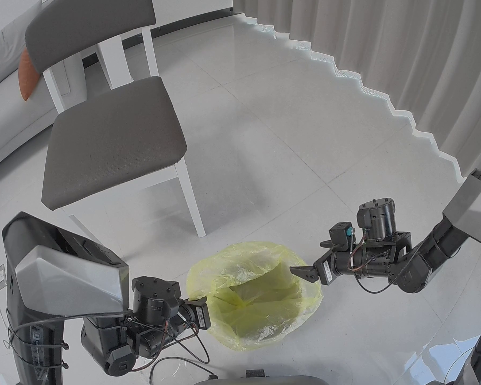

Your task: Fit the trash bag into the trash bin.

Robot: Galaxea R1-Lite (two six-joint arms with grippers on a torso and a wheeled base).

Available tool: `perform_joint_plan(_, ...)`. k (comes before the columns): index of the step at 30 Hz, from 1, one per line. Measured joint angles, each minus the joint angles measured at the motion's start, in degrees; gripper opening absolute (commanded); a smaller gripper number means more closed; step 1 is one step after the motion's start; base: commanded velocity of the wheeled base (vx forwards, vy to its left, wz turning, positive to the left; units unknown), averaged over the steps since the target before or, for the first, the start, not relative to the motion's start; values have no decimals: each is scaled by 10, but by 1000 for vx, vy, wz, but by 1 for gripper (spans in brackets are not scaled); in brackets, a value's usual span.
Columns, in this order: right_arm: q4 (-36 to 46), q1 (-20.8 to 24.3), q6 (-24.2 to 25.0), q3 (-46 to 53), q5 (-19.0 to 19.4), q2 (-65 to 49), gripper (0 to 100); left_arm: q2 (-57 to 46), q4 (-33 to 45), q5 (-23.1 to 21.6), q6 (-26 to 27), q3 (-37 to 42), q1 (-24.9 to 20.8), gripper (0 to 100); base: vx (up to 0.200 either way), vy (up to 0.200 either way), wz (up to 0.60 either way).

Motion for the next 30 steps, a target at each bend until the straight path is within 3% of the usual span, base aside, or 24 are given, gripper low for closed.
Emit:
perform_joint_plan(16,10,41,0,-118,4,94,100,3,-60,1,-2,44,-5,0,0,0,0)
perform_joint_plan(17,10,40,-1,-125,4,101,0,4,-60,1,-2,44,-5,0,0,0,0)
perform_joint_plan(30,36,24,-1,-178,4,140,0,10,-61,1,-2,36,1,0,0,0,0)
